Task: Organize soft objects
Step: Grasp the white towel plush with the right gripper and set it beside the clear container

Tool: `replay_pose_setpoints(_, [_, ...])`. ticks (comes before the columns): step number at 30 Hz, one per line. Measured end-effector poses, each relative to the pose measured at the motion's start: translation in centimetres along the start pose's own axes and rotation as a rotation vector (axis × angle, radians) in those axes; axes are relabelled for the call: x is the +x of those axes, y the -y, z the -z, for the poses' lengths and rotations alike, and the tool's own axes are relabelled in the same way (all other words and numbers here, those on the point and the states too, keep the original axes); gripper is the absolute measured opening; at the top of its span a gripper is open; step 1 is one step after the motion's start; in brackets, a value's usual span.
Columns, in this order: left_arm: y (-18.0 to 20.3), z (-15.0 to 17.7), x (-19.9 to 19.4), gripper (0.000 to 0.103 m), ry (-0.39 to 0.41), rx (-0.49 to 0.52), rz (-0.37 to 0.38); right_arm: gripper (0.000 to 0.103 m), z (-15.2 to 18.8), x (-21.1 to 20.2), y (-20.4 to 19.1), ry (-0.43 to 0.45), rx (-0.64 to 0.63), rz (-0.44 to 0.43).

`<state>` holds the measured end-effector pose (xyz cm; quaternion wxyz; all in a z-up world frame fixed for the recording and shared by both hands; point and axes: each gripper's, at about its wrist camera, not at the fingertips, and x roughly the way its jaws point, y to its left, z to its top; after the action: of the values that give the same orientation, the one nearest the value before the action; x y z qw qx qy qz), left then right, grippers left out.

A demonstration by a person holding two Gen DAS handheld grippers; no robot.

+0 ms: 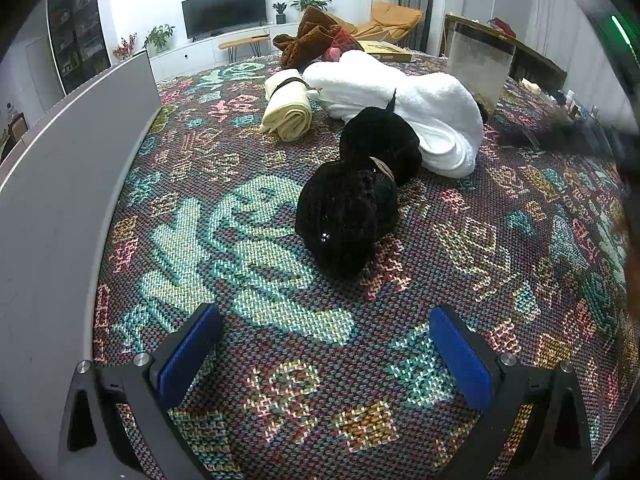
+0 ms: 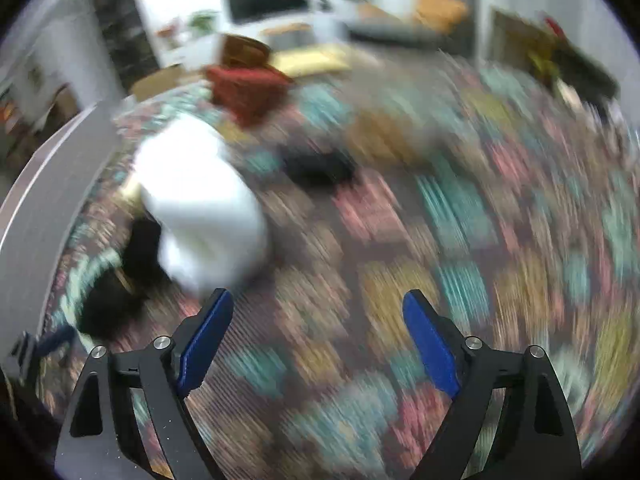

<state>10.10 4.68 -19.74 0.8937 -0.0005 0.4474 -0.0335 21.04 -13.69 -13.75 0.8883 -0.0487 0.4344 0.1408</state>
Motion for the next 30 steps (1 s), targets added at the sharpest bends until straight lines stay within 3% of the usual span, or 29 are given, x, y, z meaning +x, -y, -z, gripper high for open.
replay_pose_setpoints(4, [0.0,0.0,0.0,0.103,0.001,-0.002,0.002,0.087,-3.4,4.4,-3.3,-0.121,-0.118,-0.016])
replay_pose_setpoints(6, [0.0,-0.1,0.0,0.103,0.001,-0.003,0.003,0.050,-3.3,5.3,-2.9,-0.153,-0.037,-0.096])
replay_pose_setpoints(7, [0.0,-0.1,0.0,0.103,0.001,-0.003,0.003,0.041,-2.8,5.0,-2.6,-0.148,0.011,-0.118])
replay_pose_setpoints(13, [0.0,-0.1,0.0,0.103,0.001,-0.003,0.003,0.028,2.9,-0.3,-1.4,-0.123,-0.007,-0.099])
replay_pose_setpoints(15, [0.0,-0.1,0.0,0.103,0.001,-0.002,0.001,0.028,5.5,-2.5,1.1,-0.129,0.039,-0.086])
replay_pose_setpoints(19, [0.0,-0.1,0.0,0.103,0.001,-0.002,0.002,0.027,9.7,-6.2,6.6,-0.107,0.115,0.028])
replay_pose_setpoints(22, [0.0,-0.1,0.0,0.103,0.001,-0.002,0.002,0.027,11.0,-8.1,10.1,-0.057,0.183,0.131])
replay_pose_setpoints(24, [0.0,-0.1,0.0,0.103,0.001,-0.002,0.002,0.036,11.7,-8.3,11.8,-0.058,0.242,0.095])
replay_pose_setpoints(26, [0.0,-0.1,0.0,0.103,0.001,-0.002,0.002,0.067,11.9,-8.4,12.7,-0.065,0.288,0.029])
replay_pose_setpoints(28, [0.0,-0.1,0.0,0.103,0.001,-0.002,0.002,0.077,11.7,-9.3,12.8,-0.015,0.296,-0.010])
replay_pose_setpoints(30, [0.1,-0.1,0.0,0.103,0.001,-0.002,0.002,0.078,11.0,-9.3,12.2,0.003,0.277,-0.016])
